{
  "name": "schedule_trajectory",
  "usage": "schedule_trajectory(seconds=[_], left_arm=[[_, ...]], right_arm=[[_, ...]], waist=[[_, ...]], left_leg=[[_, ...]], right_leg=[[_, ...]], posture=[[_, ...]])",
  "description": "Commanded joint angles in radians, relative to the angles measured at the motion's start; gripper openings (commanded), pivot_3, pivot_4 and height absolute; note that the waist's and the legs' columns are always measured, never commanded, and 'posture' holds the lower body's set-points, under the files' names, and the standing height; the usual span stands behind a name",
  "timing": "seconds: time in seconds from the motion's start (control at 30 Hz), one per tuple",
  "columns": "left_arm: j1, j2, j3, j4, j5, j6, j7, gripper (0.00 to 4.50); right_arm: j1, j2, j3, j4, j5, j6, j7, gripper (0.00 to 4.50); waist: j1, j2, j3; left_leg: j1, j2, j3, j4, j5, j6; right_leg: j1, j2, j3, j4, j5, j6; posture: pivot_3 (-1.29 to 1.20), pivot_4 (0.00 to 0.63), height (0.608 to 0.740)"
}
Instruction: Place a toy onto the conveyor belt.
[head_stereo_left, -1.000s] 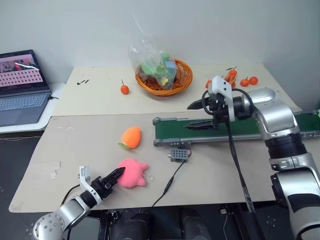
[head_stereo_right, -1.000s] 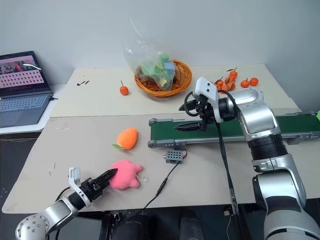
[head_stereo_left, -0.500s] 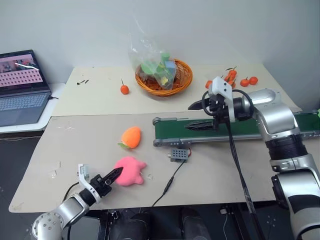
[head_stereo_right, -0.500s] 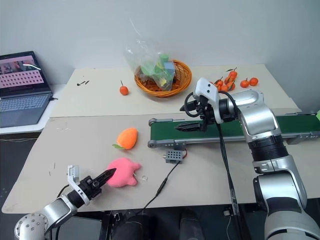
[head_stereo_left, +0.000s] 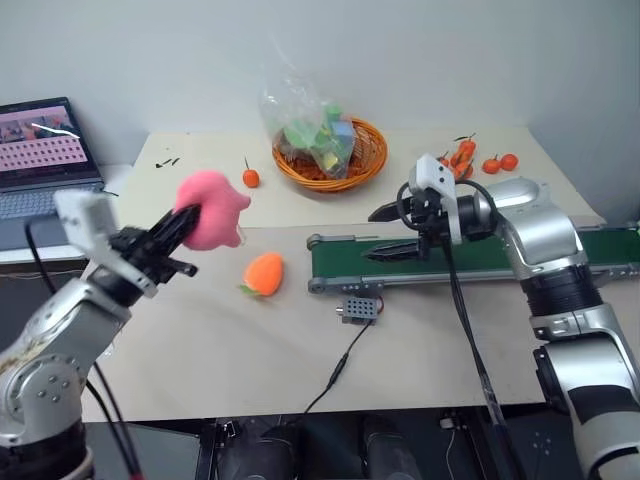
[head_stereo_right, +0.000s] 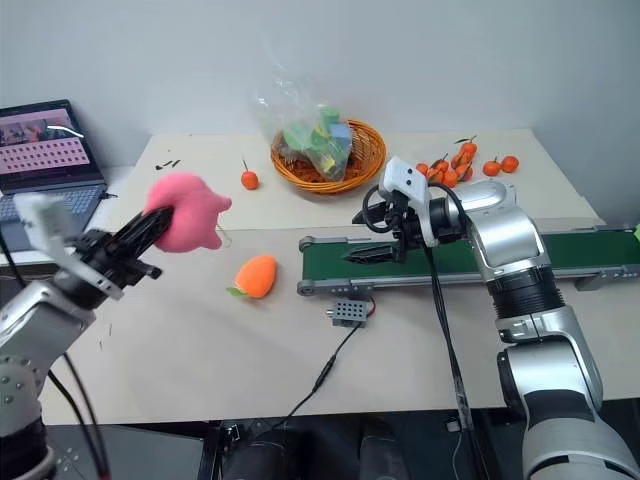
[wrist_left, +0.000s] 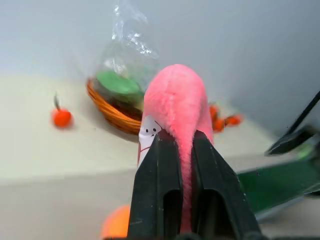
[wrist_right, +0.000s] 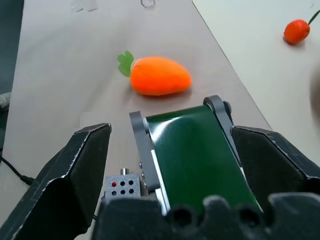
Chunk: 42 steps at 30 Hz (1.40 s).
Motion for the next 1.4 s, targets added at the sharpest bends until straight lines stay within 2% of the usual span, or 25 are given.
schedule_trajectory(seconds=[0.03, 0.1, 0.2, 0.27, 0.33, 0.4, 0.5, 0.83, 1.2, 1.4], left_arm=[[0.002, 0.04, -0.125, 0.022, 0.294, -0.136, 0.027, 0.04], [-0.003, 0.026, -0.153, 0.043, 0.392, -0.194, 0.057, 0.04], [0.045, 0.135, -0.31, 0.098, 0.755, -0.423, 0.065, 0.04], [0.057, 0.179, -0.371, 0.128, 0.914, -0.549, 0.07, 0.04], [0.064, 0.21, -0.412, 0.153, 1.018, -0.633, 0.058, 0.04], [0.074, 0.206, -0.424, 0.171, 1.039, -0.696, 0.026, 0.04], [0.052, 0.229, -0.455, 0.229, 1.17, -0.836, 0.029, 0.04], [-0.122, 0.166, -0.474, 0.466, 1.273, -1.08, 0.032, 0.04], [-0.408, 0.013, -0.611, 0.764, 1.389, -1.291, 0.035, 0.04], [-0.506, -0.059, -0.684, 0.948, 1.449, -1.376, 0.055, 0.04]], right_arm=[[-0.035, 0.001, -0.008, 0.008, -0.002, -0.03, 0.008, 4.5], [-0.036, 0.002, -0.01, 0.009, -0.002, -0.03, 0.01, 4.5], [-0.027, -0.003, -0.013, 0.002, -0.002, -0.028, 0.011, 4.5], [-0.021, -0.006, -0.015, -0.003, -0.001, -0.026, 0.011, 4.5], [-0.018, -0.009, -0.017, -0.008, 0.001, -0.023, 0.011, 4.5], [-0.019, -0.008, -0.017, -0.005, 0.001, -0.023, 0.009, 4.5], [-0.019, -0.007, -0.018, -0.005, 0.003, -0.023, 0.009, 4.5], [0.003, -0.027, -0.069, -0.083, 0.077, 0.053, 0.013, 4.5], [0.051, -0.064, -0.097, -0.161, 0.092, 0.098, -0.034, 4.5], [0.099, -0.093, -0.121, -0.237, 0.116, 0.143, -0.075, 4.5]], waist=[[-0.003, 0.0, 0.0], [-0.004, 0.0, 0.0], [-0.001, 0.0, 0.0], [-0.001, 0.0, 0.0], [-0.001, 0.001, 0.001], [0.0, 0.001, 0.001], [0.0, 0.001, 0.001], [0.0, 0.001, 0.001], [0.002, 0.001, 0.001], [-0.001, 0.001, 0.001]], left_leg=[[0.0, 0.001, 0.002, 0.0, 0.0, 0.001], [-0.001, 0.004, 0.003, -0.001, -0.001, 0.002], [-0.004, 0.011, 0.004, 0.0, -0.003, -0.001], [-0.004, 0.013, 0.005, -0.002, -0.003, -0.002], [-0.003, 0.013, 0.006, -0.004, -0.003, -0.002], [-0.003, 0.013, 0.006, -0.004, -0.005, 0.002], [-0.003, 0.013, 0.006, -0.004, -0.007, 0.004], [-0.002, 0.014, 0.006, -0.001, -0.007, 0.004], [-0.004, 0.013, 0.006, 0.003, -0.007, 0.004], [-0.004, 0.013, 0.007, 0.003, -0.007, 0.004]], right_leg=[[0.0, 0.001, 0.0, -0.001, 0.0, 0.0], [-0.001, 0.004, 0.0, -0.004, 0.001, -0.001], [-0.003, 0.011, -0.002, -0.009, 0.003, -0.003], [-0.004, 0.012, -0.001, -0.009, 0.004, -0.005], [-0.004, 0.012, 0.0, -0.01, 0.004, -0.005], [-0.004, 0.012, -0.001, -0.01, 0.004, -0.005], [-0.004, 0.012, -0.001, -0.009, 0.004, -0.005], [-0.004, 0.013, -0.002, -0.007, 0.005, -0.006], [-0.004, 0.012, -0.002, -0.007, 0.007, -0.004], [-0.004, 0.012, -0.002, -0.007, 0.007, -0.004]], posture=[[0.0, 0.15, 0.74], [0.0, 0.15, 0.74], [0.0, 0.15, 0.74], [0.0, 0.15, 0.74], [0.0, 0.15, 0.74], [0.0, 0.15, 0.74], [0.0, 0.15, 0.74], [0.0, 0.15, 0.74], [0.0, 0.15, 0.74], [0.0, 0.15, 0.74]])
